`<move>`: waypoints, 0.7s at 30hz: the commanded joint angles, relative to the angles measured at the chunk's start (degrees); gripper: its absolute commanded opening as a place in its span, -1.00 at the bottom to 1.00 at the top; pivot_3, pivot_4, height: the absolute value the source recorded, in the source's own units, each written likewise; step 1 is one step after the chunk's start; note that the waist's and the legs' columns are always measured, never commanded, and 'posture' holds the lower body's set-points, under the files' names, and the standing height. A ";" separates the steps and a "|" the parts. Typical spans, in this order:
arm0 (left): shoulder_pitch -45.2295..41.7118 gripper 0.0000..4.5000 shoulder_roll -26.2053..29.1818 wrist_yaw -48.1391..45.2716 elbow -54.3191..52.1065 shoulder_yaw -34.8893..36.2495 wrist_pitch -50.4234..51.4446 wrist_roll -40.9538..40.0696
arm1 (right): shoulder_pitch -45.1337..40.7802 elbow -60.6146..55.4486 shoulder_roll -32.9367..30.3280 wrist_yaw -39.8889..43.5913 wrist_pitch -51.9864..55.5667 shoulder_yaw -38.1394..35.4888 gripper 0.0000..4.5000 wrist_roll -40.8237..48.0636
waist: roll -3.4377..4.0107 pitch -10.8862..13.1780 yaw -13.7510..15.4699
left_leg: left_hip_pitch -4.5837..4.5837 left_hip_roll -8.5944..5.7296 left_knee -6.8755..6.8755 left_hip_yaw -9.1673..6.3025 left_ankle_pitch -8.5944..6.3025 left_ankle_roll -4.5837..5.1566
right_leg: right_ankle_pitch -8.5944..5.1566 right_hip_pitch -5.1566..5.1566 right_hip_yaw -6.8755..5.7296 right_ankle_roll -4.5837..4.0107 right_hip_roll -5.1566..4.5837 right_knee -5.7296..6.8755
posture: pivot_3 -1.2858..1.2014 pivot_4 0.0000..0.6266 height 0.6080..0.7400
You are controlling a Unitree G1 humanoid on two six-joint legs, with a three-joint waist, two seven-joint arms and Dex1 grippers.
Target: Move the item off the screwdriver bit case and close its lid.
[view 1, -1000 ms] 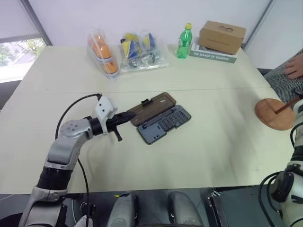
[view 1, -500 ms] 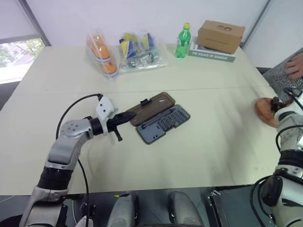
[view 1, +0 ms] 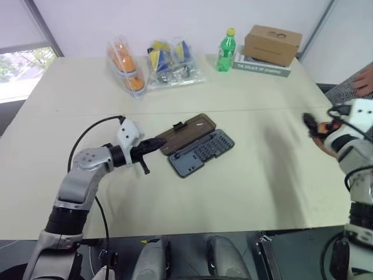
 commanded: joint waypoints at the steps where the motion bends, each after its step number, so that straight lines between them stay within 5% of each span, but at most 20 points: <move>1: -2.56 -1.00 0.94 -0.91 2.41 2.26 -0.63 -1.20 | 1.29 -13.48 -3.36 5.92 3.57 2.87 0.98 4.16 | 0.00 0.00 -0.05 | 0.00 0.00 0.00 0.00 0.00 0.00 | 0.00 0.00 0.00 0.00 0.00 0.00 | 0.03 -0.52 1.00; 13: -17.22 -1.00 -4.16 4.94 26.93 3.13 -2.38 2.70 | -5.18 -16.86 -1.73 11.97 2.42 16.37 0.98 1.49 | -0.16 0.06 0.14 | -0.08 -0.20 0.09 -0.06 0.00 -0.01 | 0.00 -0.03 -0.09 0.01 0.02 0.00 | 0.03 -0.52 1.00; 21: -18.98 -1.00 -3.05 2.96 26.51 2.50 -0.62 3.39 | -5.67 -16.85 1.32 11.62 1.24 19.26 0.98 -0.99 | -0.20 0.08 0.12 | -0.10 -0.19 0.09 -0.06 0.01 -0.01 | 0.00 -0.08 -0.09 0.01 0.02 0.04 | 0.03 -0.52 1.00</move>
